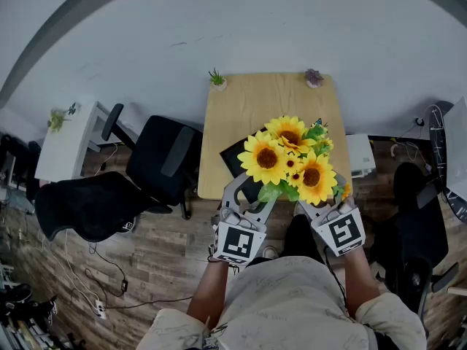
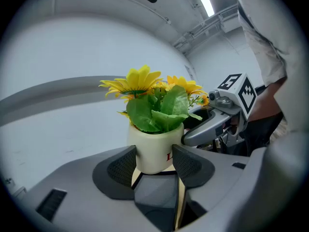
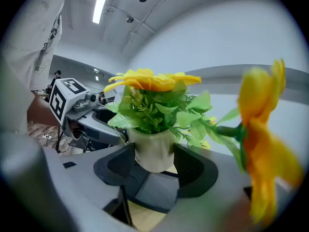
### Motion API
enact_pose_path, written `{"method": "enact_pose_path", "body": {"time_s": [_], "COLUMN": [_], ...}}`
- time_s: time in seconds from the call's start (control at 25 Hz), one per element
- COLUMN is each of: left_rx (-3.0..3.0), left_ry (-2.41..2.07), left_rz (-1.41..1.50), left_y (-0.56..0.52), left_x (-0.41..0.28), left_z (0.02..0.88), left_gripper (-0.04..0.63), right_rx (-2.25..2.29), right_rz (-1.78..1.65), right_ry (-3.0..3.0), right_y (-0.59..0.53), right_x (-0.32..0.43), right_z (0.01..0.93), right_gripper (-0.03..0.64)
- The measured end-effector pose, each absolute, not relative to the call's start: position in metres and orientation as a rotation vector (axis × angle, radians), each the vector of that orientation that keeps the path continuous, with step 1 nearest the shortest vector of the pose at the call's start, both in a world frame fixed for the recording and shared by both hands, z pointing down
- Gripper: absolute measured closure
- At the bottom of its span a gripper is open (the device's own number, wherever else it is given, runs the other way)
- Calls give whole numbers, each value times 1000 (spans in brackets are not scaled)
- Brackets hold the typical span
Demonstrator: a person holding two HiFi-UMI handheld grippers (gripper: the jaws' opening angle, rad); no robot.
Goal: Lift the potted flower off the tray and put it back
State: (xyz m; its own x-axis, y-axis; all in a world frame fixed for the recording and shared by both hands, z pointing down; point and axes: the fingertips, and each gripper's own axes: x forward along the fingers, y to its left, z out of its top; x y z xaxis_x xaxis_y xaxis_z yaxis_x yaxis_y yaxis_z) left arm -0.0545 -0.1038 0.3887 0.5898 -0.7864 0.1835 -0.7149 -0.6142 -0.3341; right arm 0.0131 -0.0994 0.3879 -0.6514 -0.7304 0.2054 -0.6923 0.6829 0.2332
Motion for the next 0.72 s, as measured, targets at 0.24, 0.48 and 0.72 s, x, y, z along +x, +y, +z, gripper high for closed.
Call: {"method": "enact_pose_path", "body": {"time_s": [0.24,0.48,0.72], "left_rx": [-2557,-2514,-2502], "left_ry": [1235,1226,1223], "left_rz": [-453,-430,-403], "left_y": [-101,-99,-97], "left_x": [-56,-55,-54], "left_z": [374,356,348], "left_gripper": [354,354,354], "right_rx": [1137,1154,1158], "right_rz": [-252,-306,-337], "right_ry": [-2623,-2646,-2638], "right_y": [-97,-95,-93], "right_x": [12,13,14], "right_z": [374,357,351], "right_gripper": [350,351,351]}}
